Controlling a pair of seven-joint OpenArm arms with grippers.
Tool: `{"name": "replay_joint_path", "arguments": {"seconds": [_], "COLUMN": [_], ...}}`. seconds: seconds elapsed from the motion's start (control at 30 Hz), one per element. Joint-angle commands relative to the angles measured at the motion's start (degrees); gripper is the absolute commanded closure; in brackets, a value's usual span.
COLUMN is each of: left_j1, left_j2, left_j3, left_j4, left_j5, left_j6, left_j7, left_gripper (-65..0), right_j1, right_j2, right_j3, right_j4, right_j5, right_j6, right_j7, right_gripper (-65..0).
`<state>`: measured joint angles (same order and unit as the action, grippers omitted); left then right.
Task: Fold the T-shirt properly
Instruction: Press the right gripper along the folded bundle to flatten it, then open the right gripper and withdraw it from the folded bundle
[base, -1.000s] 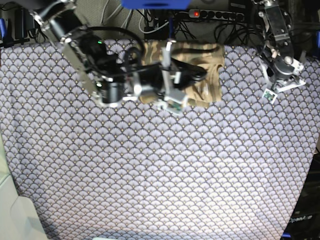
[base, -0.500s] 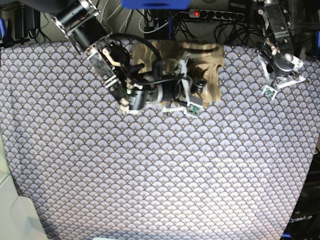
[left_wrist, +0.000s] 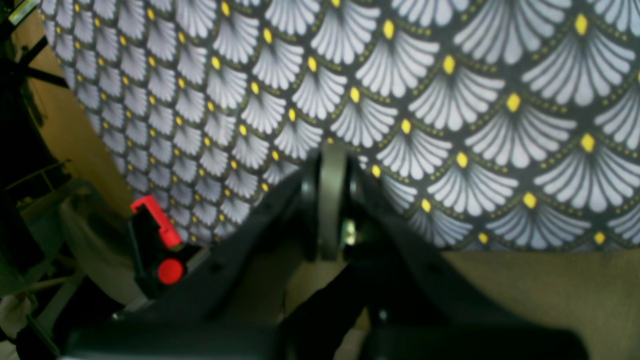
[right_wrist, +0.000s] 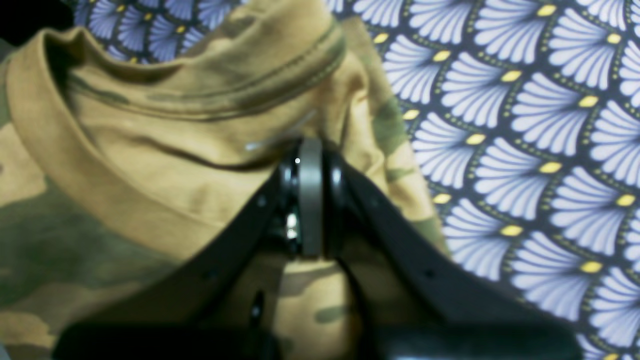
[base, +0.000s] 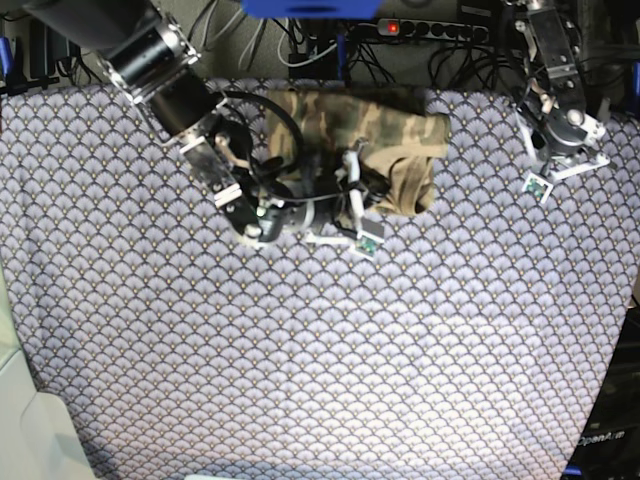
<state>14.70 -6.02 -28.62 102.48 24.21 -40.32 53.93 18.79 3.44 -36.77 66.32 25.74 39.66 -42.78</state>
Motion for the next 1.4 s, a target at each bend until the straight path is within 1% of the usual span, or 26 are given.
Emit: {"name": "replay_joint_path", "arguments": {"seconds": [0.0,0.17,0.23,0.37,0.47,0.53,0.63,0.73,0.9,1.0,1.2,1.37], "left_j1": [-0.5,-0.5,-0.5,-0.5,-0.6,-0.7,-1.6,-1.9,-3.1,-3.3,-3.1,-3.1], "left_j2": [-0.6,-0.6,-0.6,-0.6,-0.6,-0.7,-1.1,-1.2,-1.9,-1.9,-1.6,-1.6], "left_j3": [-0.2,-0.2,-0.2,-0.2,-0.2,-0.2,-0.2,-0.4,-0.1,-0.1,-0.1,-0.1], "left_j4": [1.0,1.0,1.0,0.6,0.6,0.5,0.5,0.4,0.4,0.9,1.0,0.9], "left_j5": [0.2,0.0,0.0,-0.1,-0.2,-0.2,-0.2,-0.2,-0.2,0.0,0.3,0.3], "left_j6": [0.3,0.3,0.3,0.3,0.3,0.3,0.3,0.3,0.3,0.3,0.3,0.3], "left_j7": [0.0,0.0,-0.3,-0.5,-0.5,-0.6,-0.6,-0.6,-0.6,-0.4,-0.4,-0.4], "left_gripper": [-0.5,-0.5,-0.5,-0.5,-0.5,-0.5,-0.5,-0.5,-0.5,-0.5,-0.5,-0.5], "right_j1": [2.1,3.1,2.9,-0.5,-4.7,-6.7,-11.2,-15.8,-20.3,-21.1,-21.0,-21.1], "right_j2": [0.4,0.4,0.6,2.4,2.1,1.1,0.9,1.1,1.0,0.7,0.7,0.6], "right_j3": [0.4,0.4,0.4,1.1,3.9,5.2,7.4,7.5,7.5,7.5,7.5,7.5], "right_j4": [0.9,1.0,2.8,16.9,27.7,33.0,37.4,38.4,38.2,35.6,26.0,21.9], "right_j5": [0.1,0.2,0.2,0.2,0.2,0.2,0.2,0.2,0.2,0.2,0.2,0.2], "right_j6": [0.3,0.3,0.3,0.3,0.3,0.3,0.3,0.3,0.3,0.3,0.3,0.3], "right_j7": [0.6,0.3,-1.1,-6.8,-11.4,-14.3,-16.2,-14.3,-10.8,-9.2,-3.1,-0.6], "right_gripper": [0.0,0.0,0.0,0.0,0.0,0.0,0.0,0.0,0.0,0.0,0.0,0.0]}}
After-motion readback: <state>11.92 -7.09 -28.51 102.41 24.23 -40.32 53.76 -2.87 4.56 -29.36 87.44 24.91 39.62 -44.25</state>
